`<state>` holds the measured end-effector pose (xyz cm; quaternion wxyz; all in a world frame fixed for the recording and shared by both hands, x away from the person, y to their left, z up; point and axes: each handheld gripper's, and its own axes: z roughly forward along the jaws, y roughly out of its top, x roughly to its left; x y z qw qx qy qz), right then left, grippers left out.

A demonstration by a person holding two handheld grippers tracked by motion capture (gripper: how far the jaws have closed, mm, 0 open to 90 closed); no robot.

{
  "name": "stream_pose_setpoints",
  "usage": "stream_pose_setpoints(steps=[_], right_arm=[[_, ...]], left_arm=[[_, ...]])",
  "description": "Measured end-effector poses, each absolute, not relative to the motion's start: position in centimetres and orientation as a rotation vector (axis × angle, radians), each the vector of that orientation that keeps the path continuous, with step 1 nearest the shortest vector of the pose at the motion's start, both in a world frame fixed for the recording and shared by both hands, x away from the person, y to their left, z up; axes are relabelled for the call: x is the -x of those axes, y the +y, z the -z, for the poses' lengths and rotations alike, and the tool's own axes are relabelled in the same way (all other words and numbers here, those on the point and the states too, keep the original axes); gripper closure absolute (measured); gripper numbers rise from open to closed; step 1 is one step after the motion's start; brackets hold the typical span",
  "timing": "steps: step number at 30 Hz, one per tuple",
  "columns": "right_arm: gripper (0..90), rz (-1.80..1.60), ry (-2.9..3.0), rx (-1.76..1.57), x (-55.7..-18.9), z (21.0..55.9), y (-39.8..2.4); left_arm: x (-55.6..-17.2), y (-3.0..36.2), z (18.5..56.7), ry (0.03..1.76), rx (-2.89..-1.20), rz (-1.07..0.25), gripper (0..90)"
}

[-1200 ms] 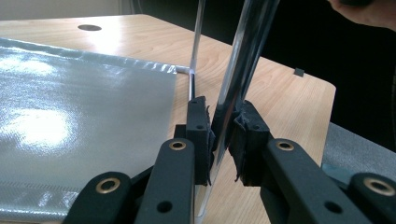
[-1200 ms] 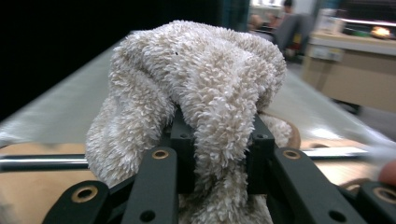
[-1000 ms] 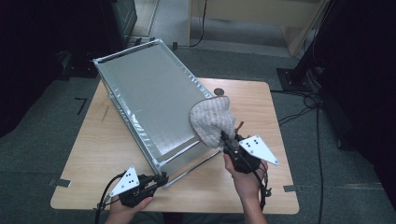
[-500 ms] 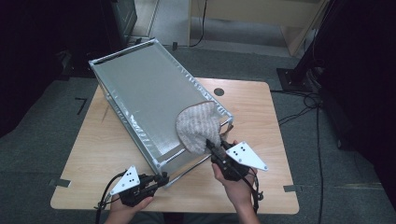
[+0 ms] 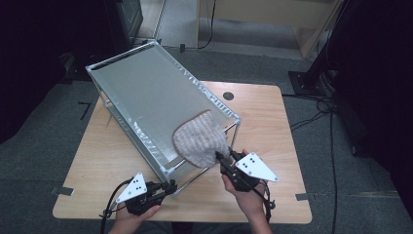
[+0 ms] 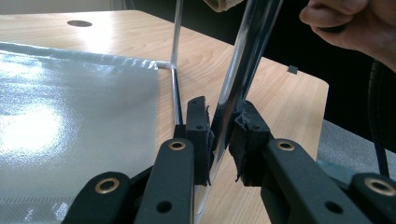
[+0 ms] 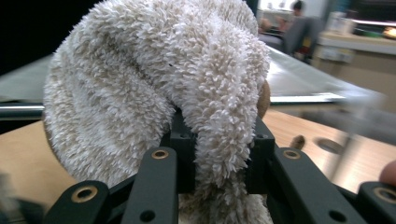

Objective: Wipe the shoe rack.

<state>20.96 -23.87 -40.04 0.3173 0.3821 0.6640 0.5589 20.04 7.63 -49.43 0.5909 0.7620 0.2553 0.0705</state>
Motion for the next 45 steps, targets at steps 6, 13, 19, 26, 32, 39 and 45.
stream_pose_setpoints(steps=[6,13,19,26,32,39,45], right_arm=[[71.9,-1.379,1.656,-1.165,-22.2,41.0,-26.9],[72.0,-1.053,1.757,-1.38,-24.9,46.7,-28.6],[71.6,-0.932,1.973,-1.532,-26.5,50.4,-28.2],[71.7,-1.046,1.91,-1.514,-26.0,48.8,-28.2],[71.7,-1.218,1.676,-1.375,-24.2,44.7,-28.4],[71.5,-1.242,1.564,-1.195,-22.4,42.3,-27.8],[71.5,-1.153,1.701,-1.383,-24.5,46.1,-27.6]], left_arm=[[-20.1,7.7,49.5,0.59,-1.775,-0.166,78.3],[-20.1,7.7,49.5,0.589,-1.774,-0.16,78.3],[-20.1,7.7,49.5,0.587,-1.775,-0.159,78.3],[-20.1,7.7,49.5,0.588,-1.776,-0.157,78.3],[-20.1,7.7,49.5,0.587,-1.776,-0.158,78.2],[-20.1,7.7,49.5,0.585,-1.779,-0.162,78.3],[-20.1,7.7,49.5,0.586,-1.777,-0.159,78.2]])
